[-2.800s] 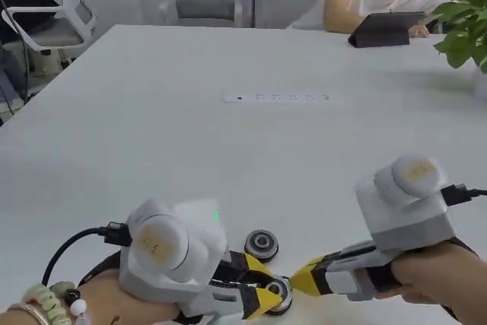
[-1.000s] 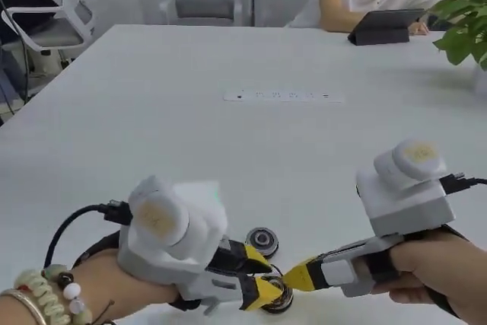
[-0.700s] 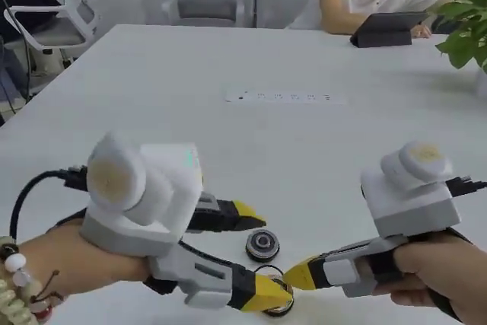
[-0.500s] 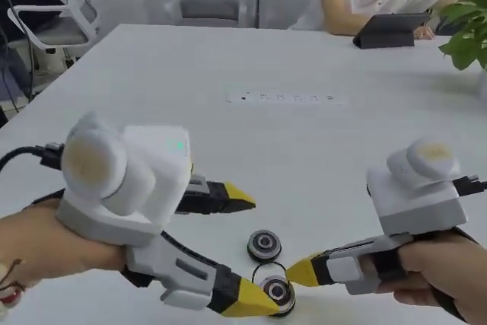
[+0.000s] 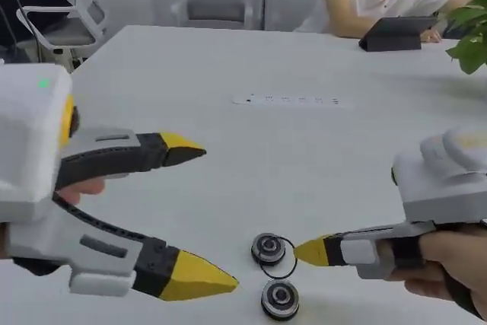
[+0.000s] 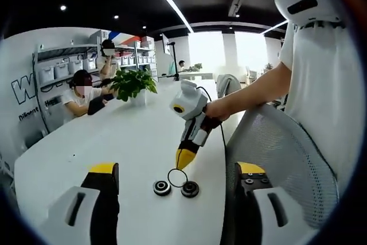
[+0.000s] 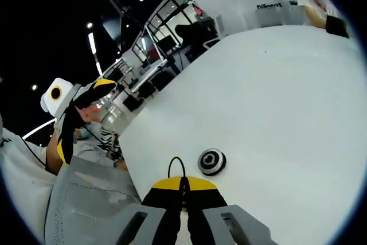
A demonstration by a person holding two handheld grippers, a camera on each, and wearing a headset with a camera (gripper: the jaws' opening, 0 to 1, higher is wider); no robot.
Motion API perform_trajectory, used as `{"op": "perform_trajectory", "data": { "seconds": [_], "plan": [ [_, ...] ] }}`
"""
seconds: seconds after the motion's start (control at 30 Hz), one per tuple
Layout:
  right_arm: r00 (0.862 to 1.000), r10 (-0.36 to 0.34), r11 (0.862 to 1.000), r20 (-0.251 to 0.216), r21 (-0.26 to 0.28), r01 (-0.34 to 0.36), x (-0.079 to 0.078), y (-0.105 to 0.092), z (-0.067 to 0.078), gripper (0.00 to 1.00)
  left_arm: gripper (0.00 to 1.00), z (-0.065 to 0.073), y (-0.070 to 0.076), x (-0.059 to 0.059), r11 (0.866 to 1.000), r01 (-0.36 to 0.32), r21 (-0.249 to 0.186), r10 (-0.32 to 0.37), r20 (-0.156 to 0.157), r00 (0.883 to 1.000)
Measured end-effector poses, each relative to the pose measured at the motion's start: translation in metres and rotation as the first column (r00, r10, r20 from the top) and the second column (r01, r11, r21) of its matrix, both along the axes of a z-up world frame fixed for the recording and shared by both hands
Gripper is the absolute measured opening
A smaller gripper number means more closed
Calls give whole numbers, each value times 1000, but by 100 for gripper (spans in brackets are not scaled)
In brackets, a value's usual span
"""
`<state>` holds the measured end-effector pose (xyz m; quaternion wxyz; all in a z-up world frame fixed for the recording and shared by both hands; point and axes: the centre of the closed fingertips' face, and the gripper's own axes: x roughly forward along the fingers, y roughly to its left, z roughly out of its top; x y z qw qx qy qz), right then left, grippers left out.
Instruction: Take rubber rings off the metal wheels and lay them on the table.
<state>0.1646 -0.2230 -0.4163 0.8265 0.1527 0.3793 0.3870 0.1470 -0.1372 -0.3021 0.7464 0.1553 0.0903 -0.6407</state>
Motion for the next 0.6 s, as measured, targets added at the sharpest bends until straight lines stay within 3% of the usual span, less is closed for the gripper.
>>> {"op": "perform_trajectory", "data": {
  "seconds": [0.1,0.2,0.27,0.3,0.37,0.6],
  "plan": [
    [1000,-8,1000,17,19,8,2,1,8,0,83,1,14,3,999,-41,5,41,18,999],
    [999,-14,999,36,37,12,2,2,16,0,85,-1,26,4,997,-81,-3,81,11,997],
    [998,-20,998,60,65,17,3,3,22,0,85,-8,34,4,994,-113,-1,113,-10,994],
    [999,-23,997,44,70,20,2,3,24,0,85,-14,38,5,992,-128,5,128,-19,992],
    [998,-30,996,61,84,25,3,4,29,0,85,-26,45,4,987,-158,19,158,-41,987],
    [995,-44,991,90,128,32,6,6,42,0,86,-63,54,-2,977,-203,58,208,-108,972]
  ]
}}
